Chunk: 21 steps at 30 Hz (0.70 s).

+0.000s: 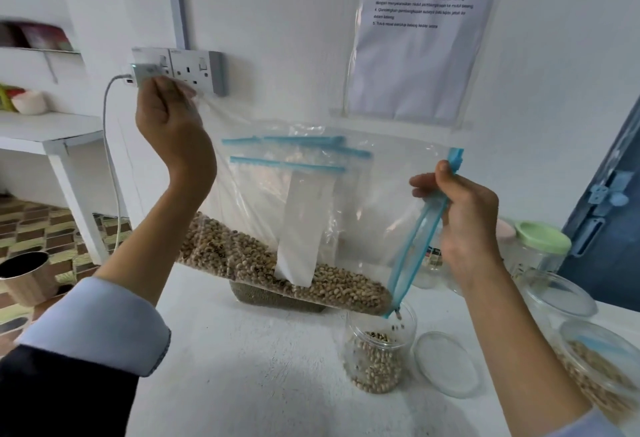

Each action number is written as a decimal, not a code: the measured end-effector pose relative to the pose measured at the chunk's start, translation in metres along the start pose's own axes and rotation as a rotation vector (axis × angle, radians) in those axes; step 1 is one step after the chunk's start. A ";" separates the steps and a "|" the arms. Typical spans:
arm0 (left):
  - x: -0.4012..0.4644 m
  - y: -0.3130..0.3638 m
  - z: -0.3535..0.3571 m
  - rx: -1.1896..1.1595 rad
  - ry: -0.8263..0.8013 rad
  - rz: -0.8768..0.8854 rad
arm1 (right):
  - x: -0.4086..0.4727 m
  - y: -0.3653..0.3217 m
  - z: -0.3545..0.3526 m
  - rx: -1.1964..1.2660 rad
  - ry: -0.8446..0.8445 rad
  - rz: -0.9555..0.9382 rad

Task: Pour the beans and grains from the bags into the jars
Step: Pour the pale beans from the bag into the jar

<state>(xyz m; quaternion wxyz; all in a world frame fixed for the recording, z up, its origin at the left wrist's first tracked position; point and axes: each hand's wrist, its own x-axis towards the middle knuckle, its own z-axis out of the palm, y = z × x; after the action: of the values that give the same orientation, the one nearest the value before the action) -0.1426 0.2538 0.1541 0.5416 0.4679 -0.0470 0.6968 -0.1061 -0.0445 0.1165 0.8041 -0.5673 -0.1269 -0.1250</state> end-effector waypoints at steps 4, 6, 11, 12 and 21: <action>0.001 0.005 0.001 0.006 0.009 0.020 | -0.002 0.003 0.002 0.013 0.073 -0.018; 0.003 0.005 0.000 -0.002 0.008 0.023 | -0.003 0.003 0.004 0.003 0.055 -0.028; 0.007 0.007 -0.002 -0.002 0.042 0.029 | -0.002 0.002 0.008 -0.025 0.059 -0.032; 0.008 0.007 -0.003 -0.001 0.045 0.035 | -0.001 0.002 0.009 -0.029 0.030 -0.022; 0.010 0.016 -0.006 0.010 0.058 0.047 | 0.000 -0.001 0.012 -0.055 -0.039 0.012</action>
<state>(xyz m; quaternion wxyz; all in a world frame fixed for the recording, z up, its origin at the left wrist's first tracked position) -0.1586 0.2578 0.1648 0.5241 0.4490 -0.0389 0.7226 -0.1067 -0.0335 0.1211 0.7862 -0.5922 -0.1358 -0.1126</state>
